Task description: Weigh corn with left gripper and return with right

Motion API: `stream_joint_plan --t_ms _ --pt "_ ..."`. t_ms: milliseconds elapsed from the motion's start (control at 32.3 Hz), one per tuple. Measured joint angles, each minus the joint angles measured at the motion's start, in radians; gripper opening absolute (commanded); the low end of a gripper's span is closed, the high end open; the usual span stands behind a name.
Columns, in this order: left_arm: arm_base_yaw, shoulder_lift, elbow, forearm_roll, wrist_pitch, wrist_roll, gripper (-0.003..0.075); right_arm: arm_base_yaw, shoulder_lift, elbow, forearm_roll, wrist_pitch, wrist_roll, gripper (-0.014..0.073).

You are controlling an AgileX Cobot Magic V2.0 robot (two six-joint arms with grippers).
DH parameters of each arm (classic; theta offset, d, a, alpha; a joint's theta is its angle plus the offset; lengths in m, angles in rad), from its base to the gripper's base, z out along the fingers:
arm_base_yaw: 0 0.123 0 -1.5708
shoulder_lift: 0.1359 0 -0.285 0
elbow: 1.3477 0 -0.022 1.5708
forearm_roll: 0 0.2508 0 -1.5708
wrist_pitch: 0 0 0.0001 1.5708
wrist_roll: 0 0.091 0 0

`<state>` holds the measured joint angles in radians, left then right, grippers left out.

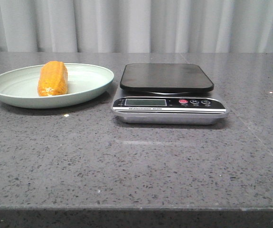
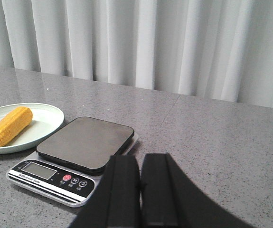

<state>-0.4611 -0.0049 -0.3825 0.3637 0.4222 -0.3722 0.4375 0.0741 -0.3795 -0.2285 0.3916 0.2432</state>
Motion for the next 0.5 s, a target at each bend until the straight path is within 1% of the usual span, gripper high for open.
stream_joint_plan --t_ms 496 --pt "0.002 0.0 0.018 -0.005 -0.007 0.0 0.0127 0.0 0.0 0.0 0.0 -0.002 0.0 0.0173"
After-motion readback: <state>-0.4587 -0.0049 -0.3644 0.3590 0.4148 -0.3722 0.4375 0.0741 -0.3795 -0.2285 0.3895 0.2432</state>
